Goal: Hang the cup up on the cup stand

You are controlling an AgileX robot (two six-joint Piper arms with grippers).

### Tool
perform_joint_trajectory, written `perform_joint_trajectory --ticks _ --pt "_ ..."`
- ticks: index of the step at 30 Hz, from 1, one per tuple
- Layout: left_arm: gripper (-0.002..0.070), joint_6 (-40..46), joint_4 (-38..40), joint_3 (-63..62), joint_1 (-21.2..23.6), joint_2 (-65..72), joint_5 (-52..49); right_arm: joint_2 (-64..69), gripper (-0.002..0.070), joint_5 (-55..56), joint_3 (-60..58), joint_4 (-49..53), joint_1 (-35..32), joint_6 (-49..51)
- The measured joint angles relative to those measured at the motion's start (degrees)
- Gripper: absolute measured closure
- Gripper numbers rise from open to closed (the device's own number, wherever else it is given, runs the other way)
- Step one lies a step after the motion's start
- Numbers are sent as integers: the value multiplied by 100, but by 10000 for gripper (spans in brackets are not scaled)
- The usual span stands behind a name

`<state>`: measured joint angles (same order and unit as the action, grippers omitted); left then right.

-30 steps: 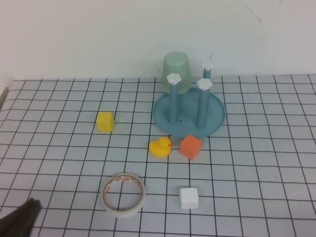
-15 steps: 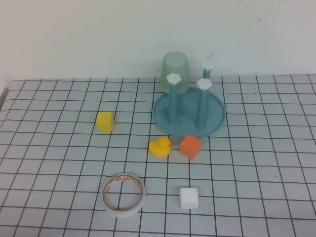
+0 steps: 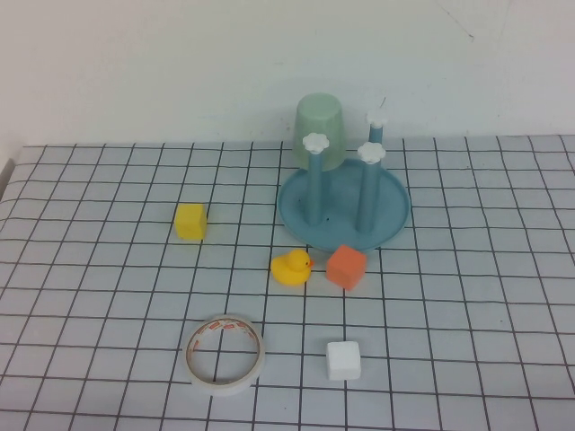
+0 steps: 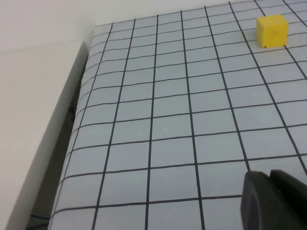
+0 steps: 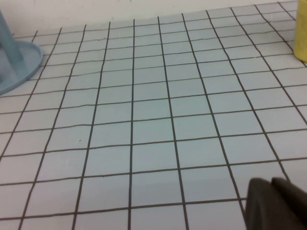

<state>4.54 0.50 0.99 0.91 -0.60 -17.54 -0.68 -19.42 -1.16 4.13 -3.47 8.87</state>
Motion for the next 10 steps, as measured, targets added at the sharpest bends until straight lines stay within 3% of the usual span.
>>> perform_joint_trajectory --ticks 10 --pt "676 87 0 0 0 0 0 0 678 0 0 0 0 0"
